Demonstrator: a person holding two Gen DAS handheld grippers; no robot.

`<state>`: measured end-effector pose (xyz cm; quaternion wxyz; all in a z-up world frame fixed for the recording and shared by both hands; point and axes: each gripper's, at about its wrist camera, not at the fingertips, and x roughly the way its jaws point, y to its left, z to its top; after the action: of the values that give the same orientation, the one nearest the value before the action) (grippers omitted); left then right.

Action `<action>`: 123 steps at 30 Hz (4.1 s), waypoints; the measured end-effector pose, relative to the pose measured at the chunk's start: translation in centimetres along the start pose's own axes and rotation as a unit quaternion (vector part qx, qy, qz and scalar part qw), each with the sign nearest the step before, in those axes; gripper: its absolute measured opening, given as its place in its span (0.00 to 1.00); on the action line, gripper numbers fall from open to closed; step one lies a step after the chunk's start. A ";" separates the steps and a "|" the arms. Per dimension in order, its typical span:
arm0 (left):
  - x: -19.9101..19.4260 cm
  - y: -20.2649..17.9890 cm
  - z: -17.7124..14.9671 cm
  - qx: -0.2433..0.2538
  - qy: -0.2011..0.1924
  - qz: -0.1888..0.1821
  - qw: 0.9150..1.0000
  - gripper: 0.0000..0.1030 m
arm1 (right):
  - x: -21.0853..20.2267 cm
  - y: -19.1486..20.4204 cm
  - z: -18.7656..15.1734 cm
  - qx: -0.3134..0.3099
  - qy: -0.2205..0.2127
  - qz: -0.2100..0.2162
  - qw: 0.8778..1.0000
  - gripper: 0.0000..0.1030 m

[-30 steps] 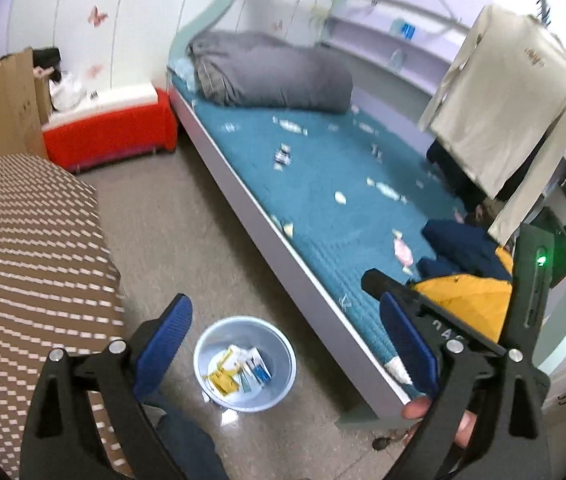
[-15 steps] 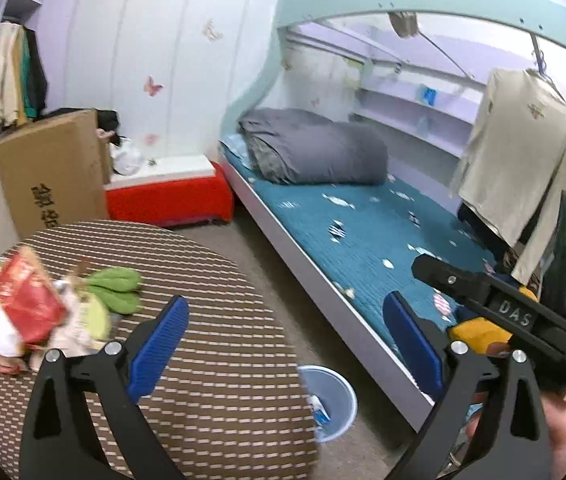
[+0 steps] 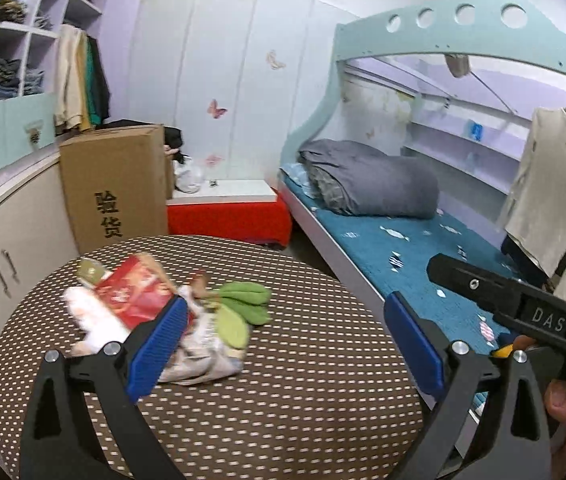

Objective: Collect trash
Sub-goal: 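Move both tools back over the remaining trash on the table, then grasp the white plastic bag with the left tool while the right tool grasps the red paper bag, then carry both bags to the blue bin and lower them into it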

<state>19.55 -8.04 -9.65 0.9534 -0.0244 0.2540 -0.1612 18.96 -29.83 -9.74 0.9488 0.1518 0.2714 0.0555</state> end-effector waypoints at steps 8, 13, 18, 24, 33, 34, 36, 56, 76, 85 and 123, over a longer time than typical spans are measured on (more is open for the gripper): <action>-1.5 5.8 -1.0 -0.028 -0.007 0.038 0.999 0.94 | 3.3 5.9 -0.7 -0.050 0.031 0.031 0.998 0.94; -1.4 9.5 -2.0 -0.044 0.001 0.067 0.997 0.94 | 5.6 8.9 -1.4 -0.082 0.052 0.049 0.994 0.94; -0.9 13.4 -3.5 -0.071 0.011 0.096 0.993 0.94 | 8.7 11.5 -2.4 -0.110 0.081 0.069 0.988 0.94; 0.2 17.7 -5.0 -0.097 0.031 0.126 0.987 0.94 | 13.4 14.6 -3.6 -0.156 0.127 0.076 0.977 0.94; 1.8 20.4 -5.7 -0.108 0.047 0.140 0.983 0.94 | 19.8 19.2 -4.3 -0.247 0.178 0.100 0.947 0.94; 1.9 20.6 -5.7 -0.109 0.049 0.140 0.983 0.94 | 20.4 19.5 -4.4 -0.253 0.184 0.101 0.945 0.94; 2.2 21.0 -5.7 -0.113 0.052 0.138 0.983 0.93 | 21.7 19.8 -4.5 -0.256 0.197 0.105 0.940 0.94; 7.1 20.4 -3.8 -0.150 0.098 0.096 0.979 0.93 | 17.1 13.4 -2.1 -0.115 0.144 0.205 0.961 0.82; 6.7 18.5 -2.9 -0.134 0.073 0.050 0.987 0.56 | 12.3 10.3 -0.9 -0.075 0.101 0.227 0.966 0.82; 1.0 15.3 -0.8 -0.095 0.011 0.046 0.994 0.56 | 8.7 8.4 0.6 -0.053 0.061 0.226 0.971 0.82; 11.3 -18.8 -3.7 0.094 0.104 -0.137 0.981 0.56 | 7.7 -29.5 -9.4 0.212 0.117 -0.038 0.970 0.82</action>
<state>21.45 -29.36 -15.83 0.8888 0.0480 0.3296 -0.3148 21.14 -53.91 -30.51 0.8580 0.3316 0.3917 -0.0215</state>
